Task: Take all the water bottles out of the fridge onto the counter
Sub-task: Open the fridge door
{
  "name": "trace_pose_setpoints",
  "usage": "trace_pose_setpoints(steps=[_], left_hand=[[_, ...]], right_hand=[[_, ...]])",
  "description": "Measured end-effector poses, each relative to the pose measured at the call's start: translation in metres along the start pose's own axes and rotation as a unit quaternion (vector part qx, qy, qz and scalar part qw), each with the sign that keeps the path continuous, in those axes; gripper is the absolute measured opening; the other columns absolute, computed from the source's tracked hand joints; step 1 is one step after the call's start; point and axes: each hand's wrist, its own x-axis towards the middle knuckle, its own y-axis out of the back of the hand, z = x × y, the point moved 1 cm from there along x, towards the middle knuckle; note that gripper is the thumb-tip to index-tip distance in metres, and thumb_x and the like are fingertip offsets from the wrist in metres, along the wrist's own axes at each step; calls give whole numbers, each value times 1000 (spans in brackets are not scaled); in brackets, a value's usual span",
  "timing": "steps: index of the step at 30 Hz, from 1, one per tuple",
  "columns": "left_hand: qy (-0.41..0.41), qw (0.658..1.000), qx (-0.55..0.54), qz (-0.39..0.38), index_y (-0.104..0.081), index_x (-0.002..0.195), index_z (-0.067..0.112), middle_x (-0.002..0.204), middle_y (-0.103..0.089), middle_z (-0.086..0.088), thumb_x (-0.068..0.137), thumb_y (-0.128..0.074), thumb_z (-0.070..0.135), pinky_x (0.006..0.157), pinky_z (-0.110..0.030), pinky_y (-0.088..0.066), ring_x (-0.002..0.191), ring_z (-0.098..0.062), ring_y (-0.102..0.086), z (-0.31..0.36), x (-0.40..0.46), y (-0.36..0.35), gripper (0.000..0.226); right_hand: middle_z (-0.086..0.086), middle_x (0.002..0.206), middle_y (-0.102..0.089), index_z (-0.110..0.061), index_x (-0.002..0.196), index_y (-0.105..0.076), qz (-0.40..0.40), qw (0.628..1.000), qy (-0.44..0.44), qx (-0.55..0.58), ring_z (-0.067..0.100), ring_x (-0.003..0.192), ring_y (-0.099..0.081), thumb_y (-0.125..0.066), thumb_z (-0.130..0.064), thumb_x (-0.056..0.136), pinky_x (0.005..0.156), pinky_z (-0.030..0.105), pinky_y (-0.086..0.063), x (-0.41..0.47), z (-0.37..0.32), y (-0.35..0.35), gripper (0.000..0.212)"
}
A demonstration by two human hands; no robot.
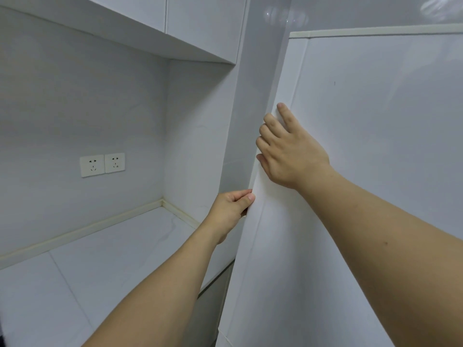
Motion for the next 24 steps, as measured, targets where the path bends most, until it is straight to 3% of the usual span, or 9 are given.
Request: trace_pose_setpoints(steps=[8,19,24], left_hand=[[-5,1000,-5,6,-64,125,3,109,-73,-8,97,-58,14,94,-26,-53,102,-20,-69,9,-24,6,30],[-26,999,19,33,-65,124,5,112,-72,-7,97,-57,15,97,-29,-52,106,-21,-68,24,-93,25,30],[-40,997,26,67,-68,119,8,108,-74,-6,98,-56,13,90,-23,-53,104,-21,-69,38,-152,28,25]], right_hand=[[14,106,-58,-2,104,-62,16,1000,4,11,38,122,-42,-29,-36,98,116,54,-17,-2,-3,17,49],[15,104,-59,-1,101,-63,80,995,7,54,38,122,-44,-33,-35,97,117,53,-19,-15,-10,77,45],[14,107,-59,-4,103,-63,115,991,13,74,37,125,-43,-31,-36,96,118,53,-16,-29,-11,120,46]])
